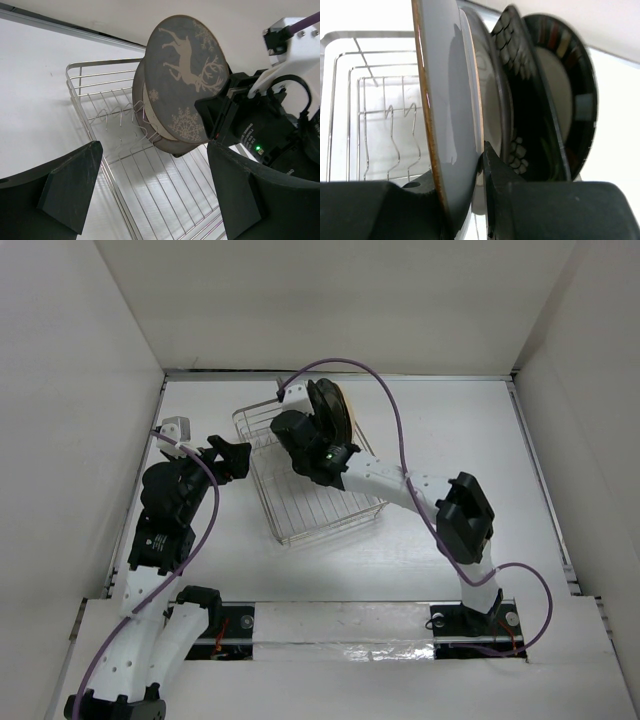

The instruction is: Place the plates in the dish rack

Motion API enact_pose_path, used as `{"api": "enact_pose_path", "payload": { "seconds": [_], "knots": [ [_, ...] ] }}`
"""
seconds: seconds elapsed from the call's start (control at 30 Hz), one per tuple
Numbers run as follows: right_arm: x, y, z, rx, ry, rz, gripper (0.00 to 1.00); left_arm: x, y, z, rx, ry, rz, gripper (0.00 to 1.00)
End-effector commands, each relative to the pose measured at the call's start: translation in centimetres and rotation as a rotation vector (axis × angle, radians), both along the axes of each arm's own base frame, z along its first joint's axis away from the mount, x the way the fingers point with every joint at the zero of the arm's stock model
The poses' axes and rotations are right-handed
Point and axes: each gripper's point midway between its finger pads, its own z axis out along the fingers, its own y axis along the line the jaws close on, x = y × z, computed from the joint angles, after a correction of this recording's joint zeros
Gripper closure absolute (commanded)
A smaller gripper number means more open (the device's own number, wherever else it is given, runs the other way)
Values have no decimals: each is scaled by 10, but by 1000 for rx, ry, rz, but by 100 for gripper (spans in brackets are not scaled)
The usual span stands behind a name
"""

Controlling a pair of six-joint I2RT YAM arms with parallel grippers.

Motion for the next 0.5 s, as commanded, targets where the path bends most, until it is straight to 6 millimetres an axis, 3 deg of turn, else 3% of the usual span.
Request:
{"api": "enact_pose_path", "payload": {
  "seconds": [0.0, 0.47],
  "knots": [
    [-3, -21, 115, 234, -218, -86, 100, -1, -4, 26, -19, -72, -22, 17],
    [-1, 20, 74, 243, -132, 18, 100, -1, -4, 27, -19, -75, -22, 17]
  ]
}}
